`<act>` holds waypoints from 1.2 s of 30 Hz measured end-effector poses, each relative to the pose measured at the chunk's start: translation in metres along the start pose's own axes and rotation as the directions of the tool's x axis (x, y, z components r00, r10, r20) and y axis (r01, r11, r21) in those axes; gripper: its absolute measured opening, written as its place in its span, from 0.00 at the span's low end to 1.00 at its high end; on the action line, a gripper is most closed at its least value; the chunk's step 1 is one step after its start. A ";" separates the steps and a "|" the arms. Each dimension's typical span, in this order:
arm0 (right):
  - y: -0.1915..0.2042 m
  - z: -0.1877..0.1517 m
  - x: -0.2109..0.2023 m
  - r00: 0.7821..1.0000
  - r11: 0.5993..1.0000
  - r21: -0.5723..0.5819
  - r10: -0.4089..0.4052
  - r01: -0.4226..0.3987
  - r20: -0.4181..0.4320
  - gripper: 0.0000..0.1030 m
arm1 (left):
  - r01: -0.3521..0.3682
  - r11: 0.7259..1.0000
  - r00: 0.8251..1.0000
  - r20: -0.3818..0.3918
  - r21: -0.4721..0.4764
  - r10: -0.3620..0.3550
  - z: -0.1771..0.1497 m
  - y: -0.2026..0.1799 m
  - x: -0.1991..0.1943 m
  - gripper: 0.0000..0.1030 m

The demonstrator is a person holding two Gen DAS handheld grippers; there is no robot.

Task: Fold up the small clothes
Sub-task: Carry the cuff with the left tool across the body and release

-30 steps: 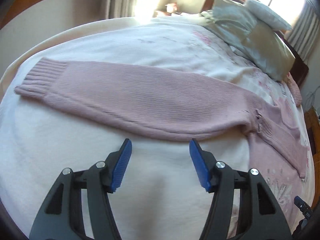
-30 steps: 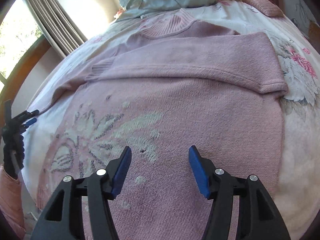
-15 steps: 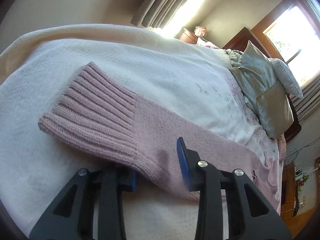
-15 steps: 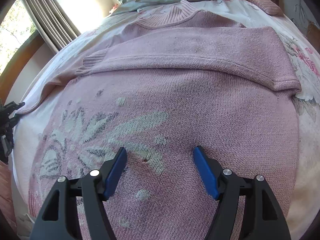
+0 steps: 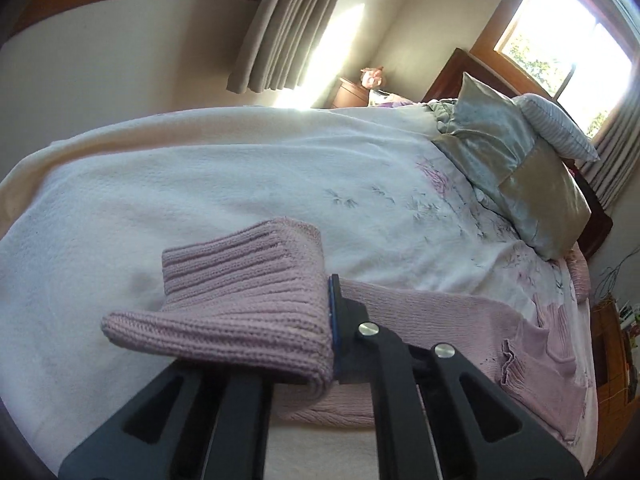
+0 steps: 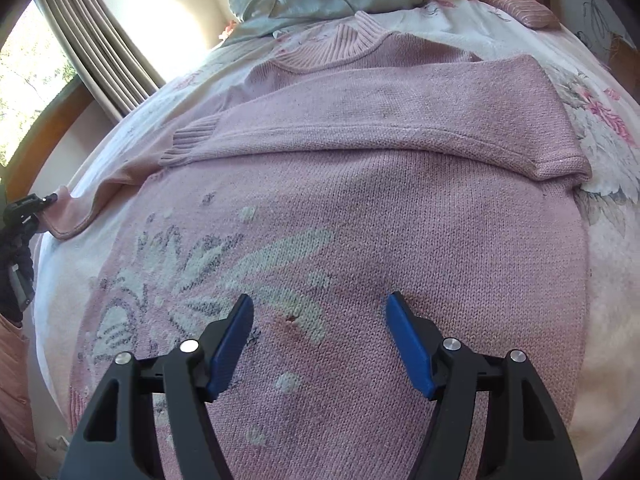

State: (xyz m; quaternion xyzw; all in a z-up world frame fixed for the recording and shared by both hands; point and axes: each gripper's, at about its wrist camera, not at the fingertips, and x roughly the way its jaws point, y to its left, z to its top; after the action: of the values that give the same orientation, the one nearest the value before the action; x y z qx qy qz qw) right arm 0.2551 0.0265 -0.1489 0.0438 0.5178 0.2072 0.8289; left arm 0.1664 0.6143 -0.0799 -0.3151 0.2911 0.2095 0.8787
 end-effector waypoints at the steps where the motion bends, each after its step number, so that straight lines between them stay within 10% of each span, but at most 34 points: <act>1: -0.001 -0.001 -0.003 1.000 1.000 0.004 -0.004 0.003 0.005 0.67 | 0.023 0.999 1.000 -0.003 0.024 -0.023 -0.003 -0.016 0.000 0.04; 12: -0.016 -0.011 -0.038 0.996 0.997 -0.011 -0.073 0.074 0.060 0.67 | 0.318 0.929 0.947 -0.108 0.191 -0.302 -0.070 -0.191 0.007 0.04; 21: -0.045 -0.020 -0.044 0.993 0.995 0.031 -0.098 0.097 0.058 0.67 | 0.434 0.866 0.894 -0.239 0.249 -0.379 -0.137 -0.294 0.039 0.04; 29: -0.061 -0.024 -0.035 0.997 0.995 0.073 -0.072 0.069 0.039 0.67 | 0.390 0.886 0.864 -0.432 0.251 -0.258 -0.191 -0.307 0.122 0.04; 36: -0.060 -0.020 -0.028 0.996 0.994 0.067 -0.086 0.084 0.027 0.69 | 0.469 0.853 0.816 -0.483 0.230 -0.318 -0.186 -0.281 0.114 0.16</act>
State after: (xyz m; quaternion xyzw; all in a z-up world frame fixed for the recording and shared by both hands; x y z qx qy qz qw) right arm 0.2450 -0.0415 -0.1510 0.0523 0.5135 0.1539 0.8426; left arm 0.3351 0.3092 -0.1499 -0.2515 0.4352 -0.1071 0.8578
